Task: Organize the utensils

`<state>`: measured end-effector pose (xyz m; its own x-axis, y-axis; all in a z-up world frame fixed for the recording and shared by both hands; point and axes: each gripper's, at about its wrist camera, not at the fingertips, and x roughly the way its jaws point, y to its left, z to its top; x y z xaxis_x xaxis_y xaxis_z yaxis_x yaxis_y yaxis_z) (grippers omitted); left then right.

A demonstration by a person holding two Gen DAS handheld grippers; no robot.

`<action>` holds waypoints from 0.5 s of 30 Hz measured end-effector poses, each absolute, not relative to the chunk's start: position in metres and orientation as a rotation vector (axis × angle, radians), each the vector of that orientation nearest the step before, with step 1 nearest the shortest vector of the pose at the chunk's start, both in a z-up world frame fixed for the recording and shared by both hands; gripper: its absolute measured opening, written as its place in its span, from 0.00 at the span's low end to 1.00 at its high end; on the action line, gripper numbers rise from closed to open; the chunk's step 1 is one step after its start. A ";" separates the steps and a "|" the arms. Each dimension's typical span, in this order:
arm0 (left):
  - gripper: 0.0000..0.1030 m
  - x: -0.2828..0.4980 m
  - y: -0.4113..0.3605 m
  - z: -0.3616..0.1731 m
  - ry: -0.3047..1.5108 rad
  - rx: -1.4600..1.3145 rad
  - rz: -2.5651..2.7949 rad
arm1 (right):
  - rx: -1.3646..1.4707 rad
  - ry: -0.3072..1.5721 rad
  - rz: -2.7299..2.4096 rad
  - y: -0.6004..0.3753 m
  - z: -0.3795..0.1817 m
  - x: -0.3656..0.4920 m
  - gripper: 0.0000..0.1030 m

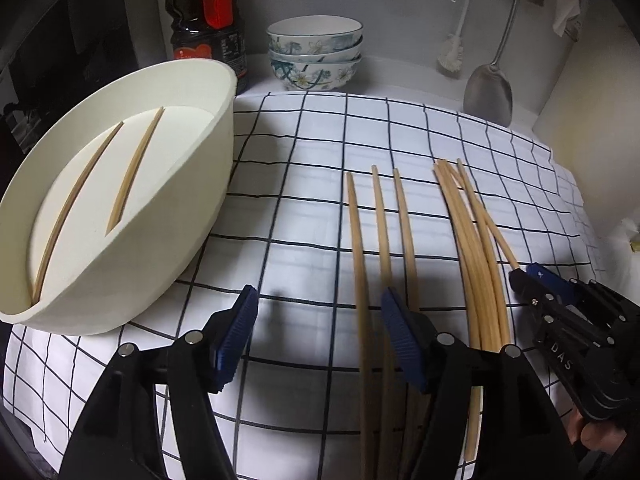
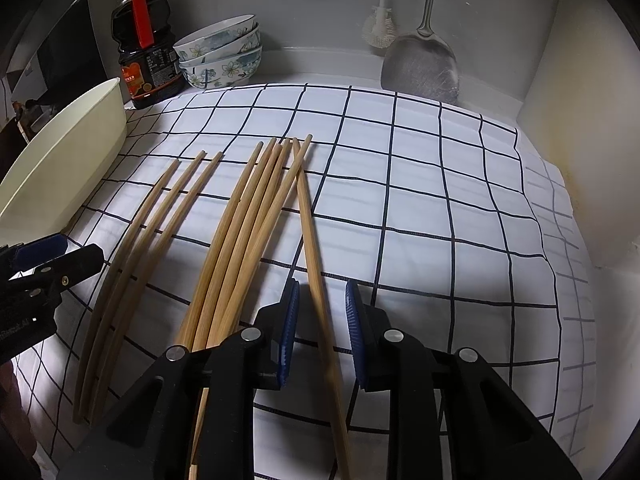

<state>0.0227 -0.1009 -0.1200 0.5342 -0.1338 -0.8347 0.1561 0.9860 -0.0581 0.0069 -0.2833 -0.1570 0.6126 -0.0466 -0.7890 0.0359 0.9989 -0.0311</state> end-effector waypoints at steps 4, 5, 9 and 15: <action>0.60 0.024 -0.107 -0.130 1.031 0.051 -0.171 | -0.007 0.910 -0.045 -0.285 -0.157 0.005 0.22; 0.59 0.025 -0.106 -0.133 1.038 0.052 -0.167 | -0.007 0.910 -0.046 -0.285 -0.157 0.005 0.22; 0.48 0.026 -0.108 -0.137 1.037 0.084 -0.155 | -0.008 0.906 -0.047 -0.286 -0.157 0.003 0.22; 0.30 0.024 -0.114 -0.137 1.020 0.101 -0.183 | -0.021 0.901 -0.056 -0.284 -0.157 0.004 0.22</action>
<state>0.0243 -0.1142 -0.1369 0.5102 -0.1047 -0.8537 0.1984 0.9801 -0.0017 0.0045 -0.2841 -0.1575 0.6199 -0.0569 -0.7826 0.0396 0.9984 -0.0412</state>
